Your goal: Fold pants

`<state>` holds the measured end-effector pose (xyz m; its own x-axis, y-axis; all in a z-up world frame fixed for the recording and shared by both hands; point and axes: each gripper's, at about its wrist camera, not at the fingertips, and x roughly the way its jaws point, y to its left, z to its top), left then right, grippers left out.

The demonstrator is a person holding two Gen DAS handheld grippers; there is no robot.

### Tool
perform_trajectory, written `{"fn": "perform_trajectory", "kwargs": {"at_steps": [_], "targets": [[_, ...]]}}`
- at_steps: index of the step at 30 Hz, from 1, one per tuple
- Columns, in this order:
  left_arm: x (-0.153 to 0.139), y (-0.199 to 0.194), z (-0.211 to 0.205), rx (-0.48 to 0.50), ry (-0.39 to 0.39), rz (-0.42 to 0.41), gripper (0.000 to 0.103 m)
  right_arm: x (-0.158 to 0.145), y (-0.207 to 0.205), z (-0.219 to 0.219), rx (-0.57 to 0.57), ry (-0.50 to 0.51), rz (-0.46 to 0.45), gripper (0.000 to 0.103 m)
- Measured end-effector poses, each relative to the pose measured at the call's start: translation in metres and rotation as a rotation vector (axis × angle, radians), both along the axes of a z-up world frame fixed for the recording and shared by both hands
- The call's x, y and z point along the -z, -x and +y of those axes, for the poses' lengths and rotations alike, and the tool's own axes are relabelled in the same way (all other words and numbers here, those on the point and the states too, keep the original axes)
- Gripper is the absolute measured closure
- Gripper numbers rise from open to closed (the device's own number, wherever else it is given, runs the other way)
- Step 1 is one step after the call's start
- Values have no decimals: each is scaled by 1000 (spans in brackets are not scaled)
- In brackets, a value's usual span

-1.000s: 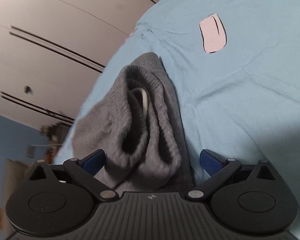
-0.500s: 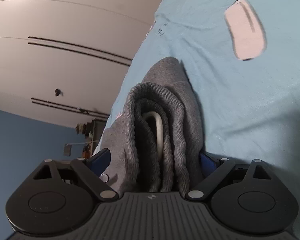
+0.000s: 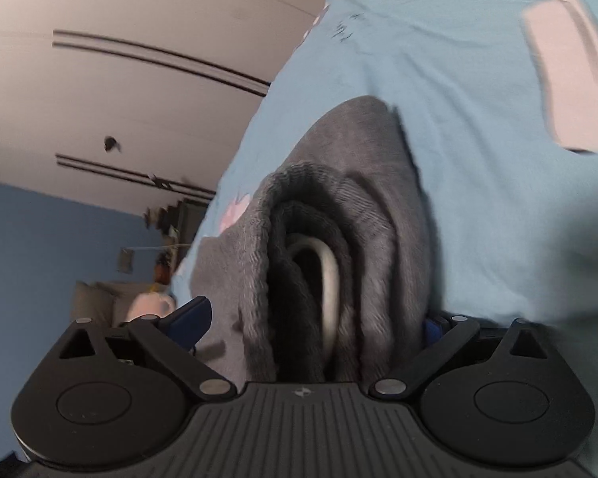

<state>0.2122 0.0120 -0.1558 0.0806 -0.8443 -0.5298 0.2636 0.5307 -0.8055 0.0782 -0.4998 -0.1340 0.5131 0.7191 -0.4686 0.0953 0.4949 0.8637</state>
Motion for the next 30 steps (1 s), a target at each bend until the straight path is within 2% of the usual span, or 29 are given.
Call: {"fn": "perform_trajectory", "kwargs": {"at_steps": [3,5,6,7,9,10,12,14,15,16,18,19,20,22,25,30], "targets": [[-3,3,-1,-7,-8,-16,0,-11,5,10,-12,51,-42,5],[-3,2,0,-23,-9,-18,5,-17,12,13,-21,84,-75,16],[-3,2,1,-35,-6,-23,11,-17,15,12,-16,81,-85,19],[-2,1,2,-41,-3,-25,12,-13,17,9,-6,58,-87,21],[1,2,2,-23,-14,-42,9,-3,15,5,21,5,-64,24],[0,2,-1,3,-19,-63,4,0,12,7,25,2,-51,24],[-3,1,-9,38,-38,-86,1,-1,5,16,5,54,-40,23],[-6,1,-15,33,-70,-86,1,-8,2,24,-6,108,-31,23],[-8,1,-16,15,-79,-85,5,-10,3,27,6,127,-24,25],[-12,3,-16,-7,-106,-107,20,-13,4,29,27,155,-16,30],[-22,8,-21,-21,-205,-169,41,-22,9,38,75,223,-15,36],[-28,10,-20,-42,-193,-180,59,-28,13,45,91,262,-27,38],[-33,12,-19,-69,-191,-188,64,-35,17,53,102,301,-47,40],[-44,18,-25,-82,-225,-231,67,-51,26,65,132,341,-93,41],[-57,31,-34,-70,-270,-329,68,-70,37,75,180,315,-146,44],[-74,34,-22,-99,-209,-353,70,-100,38,96,188,363,-168,45]]}}
